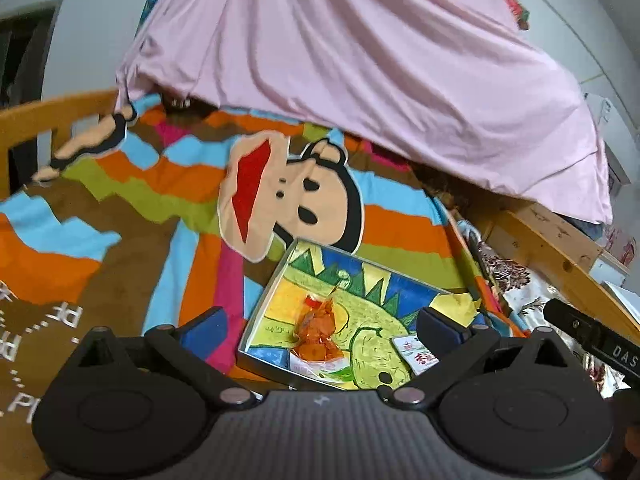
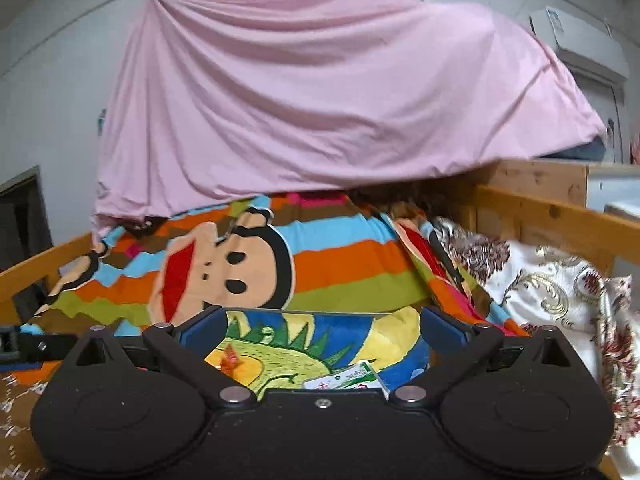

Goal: Organize snacks
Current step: 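Lower the white snack pack into the tray with the right gripper and release, then move both tools back over the remaining snacks on the blanket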

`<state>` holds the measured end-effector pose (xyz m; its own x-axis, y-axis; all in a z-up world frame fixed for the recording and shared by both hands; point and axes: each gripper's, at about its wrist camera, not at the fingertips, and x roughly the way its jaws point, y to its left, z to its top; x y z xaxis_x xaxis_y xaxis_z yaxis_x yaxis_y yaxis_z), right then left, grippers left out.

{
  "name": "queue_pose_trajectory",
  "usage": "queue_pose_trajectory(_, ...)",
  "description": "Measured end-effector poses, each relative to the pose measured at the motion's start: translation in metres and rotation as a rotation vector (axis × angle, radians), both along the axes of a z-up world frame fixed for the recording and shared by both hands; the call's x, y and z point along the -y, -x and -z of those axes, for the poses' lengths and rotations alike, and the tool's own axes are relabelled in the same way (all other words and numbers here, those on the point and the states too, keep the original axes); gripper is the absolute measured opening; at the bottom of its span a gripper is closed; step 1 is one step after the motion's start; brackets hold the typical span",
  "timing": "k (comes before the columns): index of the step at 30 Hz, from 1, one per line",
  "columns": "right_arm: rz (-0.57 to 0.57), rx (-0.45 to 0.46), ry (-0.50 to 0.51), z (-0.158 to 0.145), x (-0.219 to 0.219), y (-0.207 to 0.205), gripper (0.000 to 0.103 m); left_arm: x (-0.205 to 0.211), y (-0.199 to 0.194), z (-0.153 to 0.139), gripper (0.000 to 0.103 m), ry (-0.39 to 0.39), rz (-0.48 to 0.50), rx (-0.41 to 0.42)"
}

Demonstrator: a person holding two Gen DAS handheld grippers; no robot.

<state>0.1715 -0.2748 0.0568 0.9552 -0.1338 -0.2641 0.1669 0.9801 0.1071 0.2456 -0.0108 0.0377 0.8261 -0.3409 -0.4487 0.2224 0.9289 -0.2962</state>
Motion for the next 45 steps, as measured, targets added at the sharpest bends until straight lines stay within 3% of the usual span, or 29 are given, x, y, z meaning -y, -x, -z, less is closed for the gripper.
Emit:
queue_pose_trajectory(7, -0.049, 0.046, 0.070, -0.006, -0.024, 0.067, 0.102, -0.005, 0.053, -0.013, 0.102, -0.027, 0.005, 0.086)
queue_pose_trajectory(14, -0.064, 0.082, 0.141, -0.004, -0.043, 0.128, 0.102, -0.010, 0.108, 0.000, 0.102, -0.029, 0.031, 0.114)
queue_pose_trajectory(25, -0.080, 0.031, 0.183, 0.011, -0.060, 0.199, 0.102, -0.020, 0.168, 0.020, 0.102, -0.069, 0.045, 0.058)
queue_pose_trajectory(35, -0.057, -0.171, 0.172, 0.031, -0.065, 0.203, 0.102, -0.015, 0.192, 0.038, 0.102, -0.170, 0.106, -0.040)
queue_pose_trajectory(45, -0.087, -0.321, 0.067, 0.043, -0.051, 0.181, 0.102, -0.001, 0.173, 0.055, 0.102, -0.236, 0.209, -0.188)
